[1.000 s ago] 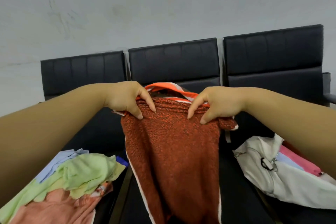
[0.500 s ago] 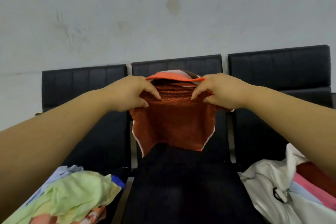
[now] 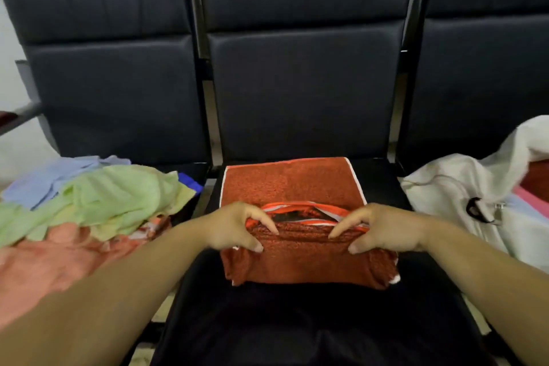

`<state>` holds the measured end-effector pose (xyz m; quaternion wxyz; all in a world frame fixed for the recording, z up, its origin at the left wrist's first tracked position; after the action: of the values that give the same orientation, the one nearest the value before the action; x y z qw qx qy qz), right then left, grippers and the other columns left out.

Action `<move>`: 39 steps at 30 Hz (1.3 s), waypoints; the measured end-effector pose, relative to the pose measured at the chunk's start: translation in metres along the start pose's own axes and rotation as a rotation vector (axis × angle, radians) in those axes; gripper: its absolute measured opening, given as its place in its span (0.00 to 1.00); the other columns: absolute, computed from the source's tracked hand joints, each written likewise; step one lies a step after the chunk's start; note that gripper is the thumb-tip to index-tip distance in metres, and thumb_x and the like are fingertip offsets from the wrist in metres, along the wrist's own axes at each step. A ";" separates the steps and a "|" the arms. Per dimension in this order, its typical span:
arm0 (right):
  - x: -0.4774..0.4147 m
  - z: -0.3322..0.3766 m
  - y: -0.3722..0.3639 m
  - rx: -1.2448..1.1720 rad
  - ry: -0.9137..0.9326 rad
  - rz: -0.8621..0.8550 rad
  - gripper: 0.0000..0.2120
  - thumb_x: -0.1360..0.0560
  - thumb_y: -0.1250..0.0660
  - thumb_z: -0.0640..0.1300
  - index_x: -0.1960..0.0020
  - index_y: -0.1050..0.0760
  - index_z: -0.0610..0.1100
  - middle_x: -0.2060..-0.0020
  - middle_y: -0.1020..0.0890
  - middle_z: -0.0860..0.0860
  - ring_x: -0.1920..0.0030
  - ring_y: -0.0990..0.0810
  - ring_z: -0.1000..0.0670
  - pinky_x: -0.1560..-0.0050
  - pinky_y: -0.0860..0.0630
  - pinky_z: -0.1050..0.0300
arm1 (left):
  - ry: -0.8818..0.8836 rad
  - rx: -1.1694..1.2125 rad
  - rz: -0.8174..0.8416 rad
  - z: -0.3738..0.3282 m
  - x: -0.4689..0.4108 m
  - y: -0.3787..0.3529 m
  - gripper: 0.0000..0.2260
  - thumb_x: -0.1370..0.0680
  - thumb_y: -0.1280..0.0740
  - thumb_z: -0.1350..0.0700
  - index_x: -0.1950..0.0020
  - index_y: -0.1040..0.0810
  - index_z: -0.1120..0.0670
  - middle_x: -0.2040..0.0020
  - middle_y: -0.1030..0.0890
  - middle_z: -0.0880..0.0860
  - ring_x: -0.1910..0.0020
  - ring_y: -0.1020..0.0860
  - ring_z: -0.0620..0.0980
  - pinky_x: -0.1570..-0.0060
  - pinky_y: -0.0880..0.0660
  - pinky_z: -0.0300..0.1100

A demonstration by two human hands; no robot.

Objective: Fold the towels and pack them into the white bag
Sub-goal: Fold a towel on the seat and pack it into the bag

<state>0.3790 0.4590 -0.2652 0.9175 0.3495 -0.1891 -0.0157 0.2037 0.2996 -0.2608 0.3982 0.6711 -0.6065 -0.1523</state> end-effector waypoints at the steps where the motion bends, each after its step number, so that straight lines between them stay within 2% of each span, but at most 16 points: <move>1: -0.007 -0.009 -0.001 -0.010 -0.010 -0.016 0.19 0.28 0.22 0.43 0.48 0.16 0.67 0.44 0.19 0.68 0.41 0.24 0.69 0.38 0.33 0.72 | 0.023 0.025 -0.003 0.009 -0.006 -0.004 0.17 0.29 0.22 0.64 0.43 0.15 0.50 0.54 0.21 0.38 0.65 0.24 0.27 0.64 0.32 0.22; 3: -0.020 -0.024 -0.001 -0.068 -0.028 -0.066 0.18 0.27 0.23 0.42 0.48 0.16 0.65 0.43 0.19 0.66 0.40 0.23 0.66 0.36 0.31 0.69 | 0.044 0.075 -0.045 0.021 -0.016 -0.007 0.16 0.30 0.21 0.63 0.46 0.14 0.47 0.50 0.19 0.38 0.61 0.22 0.28 0.59 0.30 0.24; 5: -0.031 -0.036 0.000 -0.148 -0.038 -0.143 0.17 0.28 0.22 0.42 0.49 0.15 0.64 0.44 0.17 0.63 0.39 0.20 0.57 0.32 0.27 0.58 | 0.065 0.105 -0.067 0.034 -0.023 -0.012 0.16 0.30 0.20 0.59 0.49 0.15 0.41 0.46 0.19 0.40 0.52 0.21 0.31 0.51 0.27 0.30; 7: -0.035 -0.046 -0.008 -0.171 -0.067 -0.168 0.16 0.28 0.22 0.40 0.51 0.15 0.62 0.44 0.17 0.62 0.40 0.21 0.60 0.33 0.28 0.64 | 0.095 0.081 -0.012 0.040 -0.023 -0.023 0.13 0.29 0.20 0.57 0.50 0.15 0.41 0.46 0.18 0.42 0.54 0.21 0.34 0.53 0.26 0.30; 9: -0.031 -0.049 -0.032 -0.176 -0.106 -0.075 0.15 0.28 0.22 0.39 0.52 0.14 0.59 0.45 0.17 0.61 0.42 0.21 0.63 0.40 0.29 0.71 | 0.120 0.070 0.092 0.037 -0.016 -0.034 0.10 0.27 0.22 0.56 0.50 0.14 0.43 0.50 0.18 0.43 0.61 0.22 0.39 0.57 0.26 0.33; 10: -0.025 -0.049 -0.047 -0.198 -0.126 0.003 0.14 0.28 0.23 0.38 0.52 0.14 0.57 0.46 0.17 0.59 0.43 0.20 0.61 0.43 0.28 0.71 | 0.145 0.111 0.158 0.036 -0.009 -0.038 0.09 0.25 0.24 0.57 0.48 0.14 0.45 0.53 0.19 0.43 0.65 0.24 0.41 0.61 0.26 0.34; 12: -0.006 -0.046 -0.079 -0.307 -0.159 0.189 0.15 0.27 0.25 0.34 0.50 0.15 0.53 0.48 0.15 0.54 0.49 0.18 0.57 0.48 0.24 0.66 | 0.192 0.177 0.334 0.032 0.012 -0.052 0.10 0.22 0.27 0.61 0.42 0.15 0.53 0.58 0.18 0.39 0.68 0.24 0.37 0.65 0.27 0.28; 14: 0.014 -0.039 -0.099 -0.443 -0.179 0.333 0.16 0.26 0.29 0.28 0.48 0.17 0.47 0.52 0.16 0.50 0.55 0.18 0.55 0.53 0.22 0.63 | 0.185 0.162 0.452 0.035 0.034 -0.065 0.11 0.21 0.29 0.64 0.39 0.17 0.57 0.59 0.17 0.36 0.63 0.21 0.31 0.59 0.29 0.27; 16: 0.027 -0.032 -0.100 -0.567 -0.187 0.377 0.16 0.26 0.32 0.25 0.46 0.19 0.42 0.53 0.16 0.48 0.56 0.17 0.53 0.55 0.20 0.61 | 0.179 0.149 0.472 0.036 0.051 -0.072 0.11 0.21 0.30 0.64 0.40 0.17 0.58 0.57 0.16 0.36 0.59 0.21 0.31 0.56 0.30 0.26; 19: 0.027 -0.029 -0.086 -0.578 -0.157 0.280 0.15 0.26 0.31 0.25 0.46 0.18 0.41 0.52 0.15 0.50 0.53 0.17 0.54 0.50 0.20 0.61 | 0.175 0.147 0.364 0.039 0.058 -0.065 0.10 0.20 0.30 0.63 0.41 0.15 0.55 0.54 0.15 0.37 0.57 0.20 0.32 0.54 0.26 0.28; 21: 0.022 -0.032 -0.076 -0.521 -0.150 0.181 0.14 0.26 0.28 0.28 0.46 0.15 0.44 0.50 0.15 0.51 0.50 0.17 0.53 0.45 0.21 0.61 | 0.193 0.174 0.296 0.041 0.061 -0.055 0.10 0.20 0.29 0.59 0.42 0.14 0.47 0.46 0.15 0.43 0.46 0.17 0.43 0.40 0.21 0.47; 23: 0.016 -0.036 -0.067 -0.489 -0.156 0.091 0.14 0.27 0.26 0.32 0.46 0.14 0.47 0.48 0.14 0.52 0.47 0.16 0.54 0.43 0.22 0.62 | 0.207 0.208 0.278 0.047 0.063 -0.050 0.10 0.20 0.30 0.57 0.43 0.14 0.44 0.42 0.15 0.48 0.40 0.18 0.54 0.35 0.24 0.62; 26: 0.008 -0.042 -0.051 -0.479 -0.175 -0.058 0.13 0.28 0.24 0.34 0.47 0.14 0.48 0.48 0.13 0.52 0.46 0.15 0.54 0.43 0.22 0.62 | 0.193 0.253 0.206 0.049 0.059 -0.038 0.12 0.19 0.31 0.60 0.43 0.14 0.46 0.43 0.15 0.49 0.42 0.17 0.51 0.35 0.23 0.56; 30: -0.005 -0.049 -0.030 -0.410 -0.156 -0.256 0.10 0.28 0.23 0.36 0.51 0.15 0.48 0.52 0.13 0.51 0.50 0.14 0.52 0.44 0.20 0.60 | 0.227 0.348 0.069 0.058 0.051 -0.020 0.13 0.19 0.32 0.62 0.44 0.13 0.46 0.44 0.14 0.47 0.44 0.16 0.48 0.39 0.21 0.44; 34: -0.022 -0.050 -0.012 -0.368 -0.134 -0.388 0.08 0.27 0.23 0.36 0.51 0.15 0.47 0.54 0.13 0.50 0.53 0.14 0.53 0.53 0.20 0.67 | 0.275 0.431 -0.088 0.076 0.044 -0.002 0.12 0.19 0.32 0.60 0.47 0.13 0.46 0.47 0.13 0.50 0.47 0.15 0.50 0.43 0.19 0.46; 39: -0.038 -0.058 -0.007 -0.158 -0.184 -0.411 0.09 0.27 0.23 0.40 0.50 0.17 0.52 0.54 0.15 0.54 0.55 0.15 0.56 0.53 0.21 0.63 | 0.336 0.529 -0.266 0.092 0.037 0.009 0.07 0.19 0.31 0.60 0.50 0.12 0.53 0.51 0.13 0.55 0.52 0.14 0.53 0.51 0.18 0.45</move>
<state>0.3652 0.4969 -0.3221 0.8985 0.3050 -0.1949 -0.2485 0.1423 0.2333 -0.3021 0.2811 0.8402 -0.4581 0.0723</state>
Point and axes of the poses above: each hand's wrist, its own x-axis away from the middle knuckle, its own y-axis out of the back of the hand, z = x × y, the point moved 9 cm from there along -x, towards the middle knuckle
